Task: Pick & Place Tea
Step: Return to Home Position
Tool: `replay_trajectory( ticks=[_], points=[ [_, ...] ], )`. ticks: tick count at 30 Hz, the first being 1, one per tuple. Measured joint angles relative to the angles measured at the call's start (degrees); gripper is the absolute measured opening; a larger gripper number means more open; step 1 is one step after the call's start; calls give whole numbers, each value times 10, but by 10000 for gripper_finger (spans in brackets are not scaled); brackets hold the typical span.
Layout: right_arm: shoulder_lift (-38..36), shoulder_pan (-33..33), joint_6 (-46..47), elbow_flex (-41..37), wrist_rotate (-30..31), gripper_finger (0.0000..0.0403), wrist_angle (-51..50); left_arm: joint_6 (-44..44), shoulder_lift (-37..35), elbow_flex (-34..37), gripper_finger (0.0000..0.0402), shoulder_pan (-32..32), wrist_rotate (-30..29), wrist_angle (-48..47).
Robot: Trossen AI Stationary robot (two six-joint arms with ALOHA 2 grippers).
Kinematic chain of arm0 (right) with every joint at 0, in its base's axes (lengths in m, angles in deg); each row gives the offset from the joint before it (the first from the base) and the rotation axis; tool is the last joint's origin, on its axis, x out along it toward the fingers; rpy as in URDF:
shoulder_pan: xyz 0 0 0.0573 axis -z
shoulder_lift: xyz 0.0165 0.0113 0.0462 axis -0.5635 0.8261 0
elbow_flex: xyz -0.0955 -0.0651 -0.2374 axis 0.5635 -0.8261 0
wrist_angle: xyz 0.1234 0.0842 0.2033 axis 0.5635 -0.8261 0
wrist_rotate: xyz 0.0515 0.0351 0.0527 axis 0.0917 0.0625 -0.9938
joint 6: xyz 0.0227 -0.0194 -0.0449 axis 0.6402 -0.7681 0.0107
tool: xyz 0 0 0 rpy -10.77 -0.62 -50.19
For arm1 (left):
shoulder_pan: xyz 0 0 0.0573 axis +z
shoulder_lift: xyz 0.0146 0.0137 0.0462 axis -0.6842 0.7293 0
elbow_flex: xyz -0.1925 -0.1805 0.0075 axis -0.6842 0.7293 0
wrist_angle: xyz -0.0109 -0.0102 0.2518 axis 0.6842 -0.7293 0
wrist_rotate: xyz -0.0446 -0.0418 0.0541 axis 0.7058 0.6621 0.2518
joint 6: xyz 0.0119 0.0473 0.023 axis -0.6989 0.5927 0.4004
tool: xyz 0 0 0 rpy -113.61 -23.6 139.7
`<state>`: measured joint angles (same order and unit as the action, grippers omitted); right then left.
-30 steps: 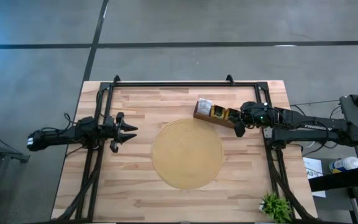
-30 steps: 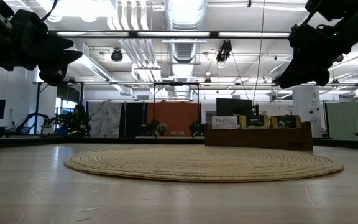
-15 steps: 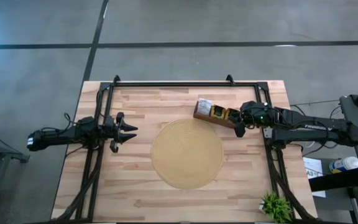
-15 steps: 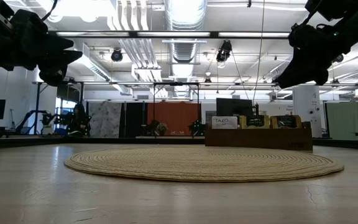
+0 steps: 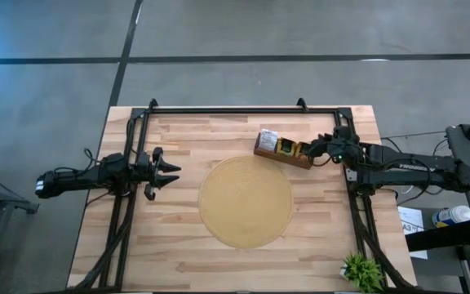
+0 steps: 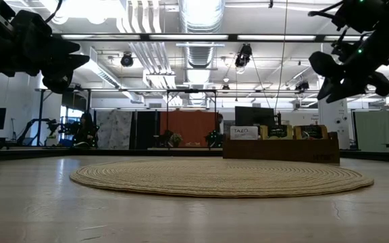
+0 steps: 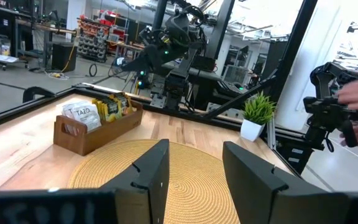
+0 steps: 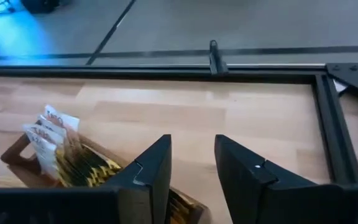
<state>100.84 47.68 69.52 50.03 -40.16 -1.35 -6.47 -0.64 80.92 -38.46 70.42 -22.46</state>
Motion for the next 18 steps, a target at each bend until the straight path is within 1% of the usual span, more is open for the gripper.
replay_trajectory(
  ticks=[5,7,8,9,11,13,15,18],
  points=[
    [1,0,5,0,-10,127,1,0,0,0,145,0,0,0],
    [2,1,37,-1,-12,130,0,0,0,0,145,0,0,0],
    [2,1,53,-2,-25,131,-2,0,0,0,145,0,0,0],
    [1,1,67,-2,-56,132,-1,0,0,0,145,0,0,0],
    [-1,1,88,-1,-150,132,1,0,0,0,145,0,0,0],
    [0,1,97,0,-230,131,16,0,0,0,145,0,0,0],
    [0,1,105,0,-286,128,36,0,0,0,145,0,0,0],
    [0,1,122,0,-341,125,63,0,0,0,145,0,0,0]
  ],
)
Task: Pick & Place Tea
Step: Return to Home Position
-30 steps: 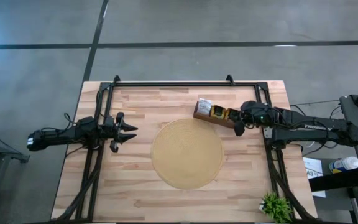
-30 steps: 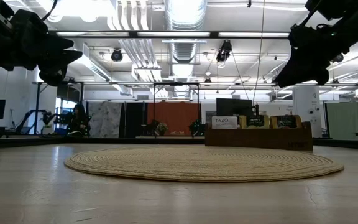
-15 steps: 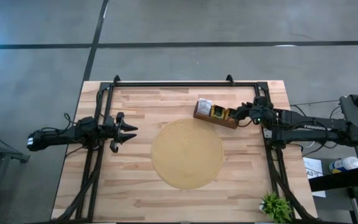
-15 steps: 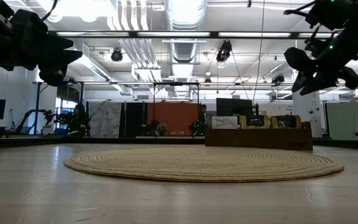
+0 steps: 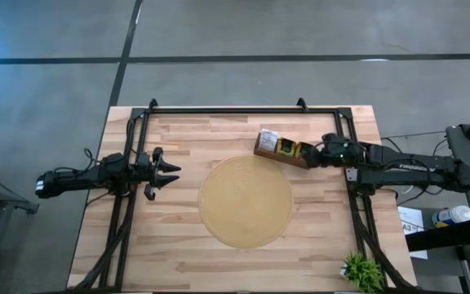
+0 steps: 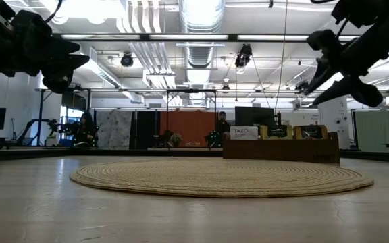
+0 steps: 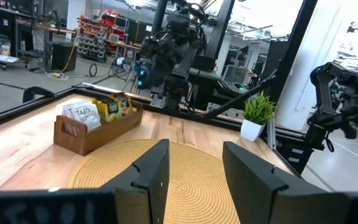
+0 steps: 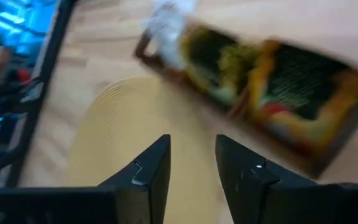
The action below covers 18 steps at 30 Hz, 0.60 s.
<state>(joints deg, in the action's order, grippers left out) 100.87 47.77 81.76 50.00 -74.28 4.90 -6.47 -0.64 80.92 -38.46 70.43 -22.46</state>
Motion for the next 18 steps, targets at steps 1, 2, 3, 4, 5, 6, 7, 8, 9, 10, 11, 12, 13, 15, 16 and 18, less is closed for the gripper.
replay_trajectory(
  ticks=[1,2,3,4,5,6,7,8,9,10,11,12,13,15,16,18],
  points=[
    [0,0,4,0,-18,123,9,0,0,0,145,0,0,0],
    [0,0,11,0,-37,122,19,0,0,0,145,0,0,0],
    [0,0,19,0,-60,121,29,0,0,0,145,0,0,0],
    [0,0,31,0,-85,121,38,0,0,0,145,0,0,0],
    [0,0,42,0,-114,121,48,0,0,0,145,0,0,0],
    [0,0,50,0,-141,121,58,0,0,0,145,0,0,0],
    [-1,0,58,0,-171,122,67,0,0,0,145,0,0,0],
    [-1,0,65,0,-203,123,76,0,0,0,145,0,0,0],
    [-1,0,69,0,-234,124,85,0,0,0,145,0,0,0],
    [-1,0,74,1,-267,126,90,0,0,0,145,0,0,0],
    [-1,0,80,2,-303,127,95,0,0,0,145,0,0,0],
    [-1,-2,89,1,-336,128,97,0,0,0,145,0,0,0],
    [-1,-4,98,1,-363,129,100,0,0,0,145,0,0,0],
    [-1,-11,107,2,-400,131,103,0,0,0,145,0,0,0],
    [-1,-13,107,1,-411,132,106,0,0,0,145,0,0,0],
    [0,-13,85,1,-420,132,109,0,0,0,145,0,0,0]
  ],
)
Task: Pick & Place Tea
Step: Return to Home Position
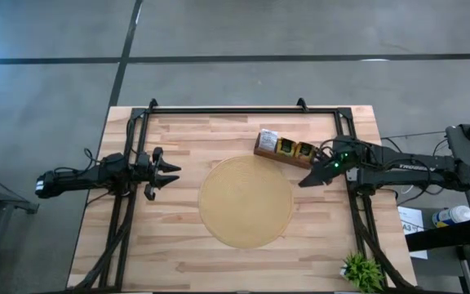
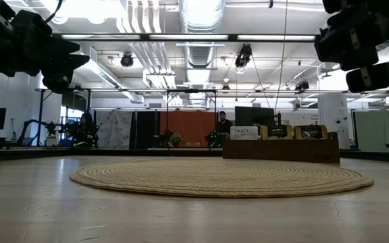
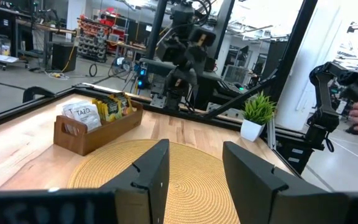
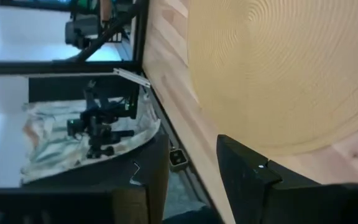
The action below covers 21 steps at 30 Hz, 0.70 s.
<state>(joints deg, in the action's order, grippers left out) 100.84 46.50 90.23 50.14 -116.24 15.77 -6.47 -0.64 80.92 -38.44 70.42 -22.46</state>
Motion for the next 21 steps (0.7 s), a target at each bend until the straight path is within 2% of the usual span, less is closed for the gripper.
replay_trajectory(
  ticks=[4,8,13,21],
  points=[
    [-4,-1,-22,0,-8,128,-15,0,0,0,145,0,0,0],
    [-9,-4,-26,1,-55,123,0,0,0,0,145,0,0,0],
    [-7,-6,-59,1,-49,125,8,0,0,0,145,0,0,0],
    [19,-6,-41,0,-71,132,21,0,1,0,145,0,0,-5]
  ],
)
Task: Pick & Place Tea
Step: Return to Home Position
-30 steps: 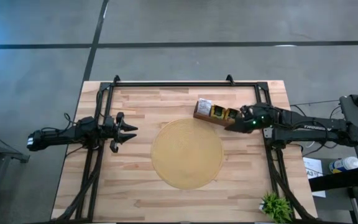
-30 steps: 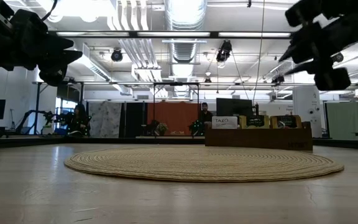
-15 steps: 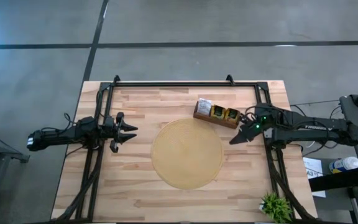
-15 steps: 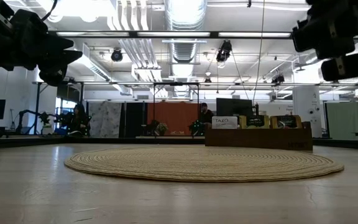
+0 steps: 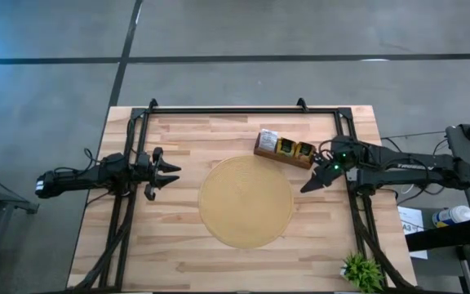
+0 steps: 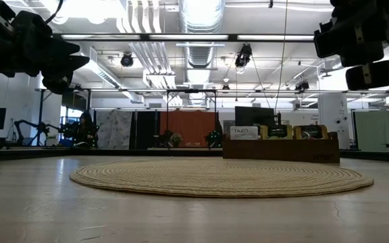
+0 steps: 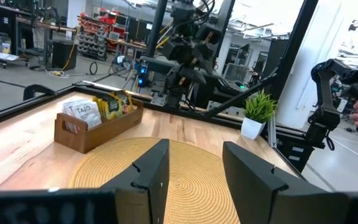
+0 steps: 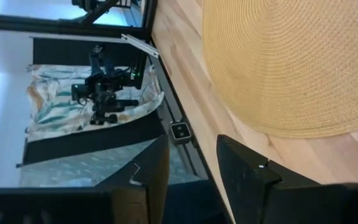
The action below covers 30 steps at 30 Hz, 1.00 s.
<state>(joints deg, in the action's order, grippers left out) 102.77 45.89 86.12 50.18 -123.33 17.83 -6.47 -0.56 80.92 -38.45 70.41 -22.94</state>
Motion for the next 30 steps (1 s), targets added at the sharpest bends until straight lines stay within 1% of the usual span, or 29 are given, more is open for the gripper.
replay_trajectory(
  ticks=[2,6,9,15,18,22,25,30],
  points=[
    [-2,-1,7,0,8,131,9,0,0,0,145,0,0,0],
    [-16,-7,-88,1,78,126,21,0,0,0,145,0,0,0],
    [-26,-7,-103,13,98,122,28,0,0,0,145,0,0,0],
    [-21,-1,-98,13,71,123,9,0,4,0,145,0,-1,-2],
    [-17,0,-98,14,73,127,23,0,4,0,145,0,-1,-2],
    [-15,0,-73,14,74,131,62,0,5,0,145,0,-1,-3],
    [-14,0,-55,14,74,133,60,0,5,0,145,0,-1,-3],
    [-14,0,-64,14,74,127,60,0,5,0,145,0,-1,-3]
  ],
)
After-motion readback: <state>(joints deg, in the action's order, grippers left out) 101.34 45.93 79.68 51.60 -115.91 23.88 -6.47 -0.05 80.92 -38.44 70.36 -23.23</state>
